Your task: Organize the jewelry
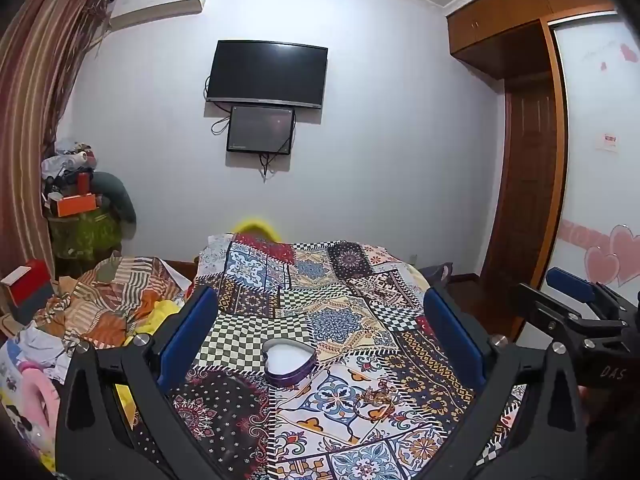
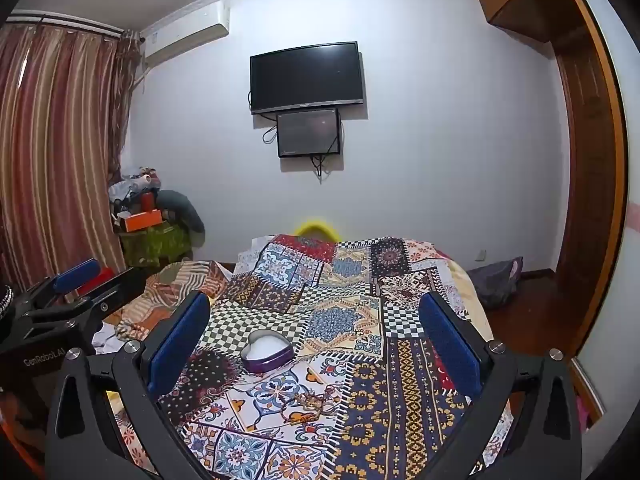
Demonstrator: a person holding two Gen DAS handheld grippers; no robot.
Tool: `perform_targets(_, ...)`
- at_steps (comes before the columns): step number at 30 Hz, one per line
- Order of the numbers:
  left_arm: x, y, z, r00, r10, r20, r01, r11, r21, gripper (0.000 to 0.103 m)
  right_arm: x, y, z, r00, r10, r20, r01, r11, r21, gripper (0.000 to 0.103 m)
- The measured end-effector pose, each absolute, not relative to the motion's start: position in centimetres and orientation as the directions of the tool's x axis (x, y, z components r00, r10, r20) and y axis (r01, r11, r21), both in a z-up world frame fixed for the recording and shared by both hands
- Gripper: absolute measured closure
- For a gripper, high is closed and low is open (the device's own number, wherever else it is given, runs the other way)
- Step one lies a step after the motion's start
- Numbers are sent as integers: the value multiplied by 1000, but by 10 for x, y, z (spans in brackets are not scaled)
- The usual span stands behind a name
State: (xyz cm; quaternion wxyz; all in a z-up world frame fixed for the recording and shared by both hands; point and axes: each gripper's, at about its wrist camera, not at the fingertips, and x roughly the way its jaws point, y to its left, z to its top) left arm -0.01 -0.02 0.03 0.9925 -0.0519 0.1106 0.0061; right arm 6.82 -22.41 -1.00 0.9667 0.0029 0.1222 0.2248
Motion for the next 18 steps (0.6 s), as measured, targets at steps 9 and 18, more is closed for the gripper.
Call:
perform_targets(9, 0, 0, 2, 975, 0, -221, -22, 995, -98, 0, 68, -225, -9, 868, 437, -235, -435, 898, 62, 0)
perform_targets(18, 2, -5, -3, 976, 4, -217, -27, 994, -103, 0, 68, -225, -9, 868, 437, -235, -435, 898, 62, 0)
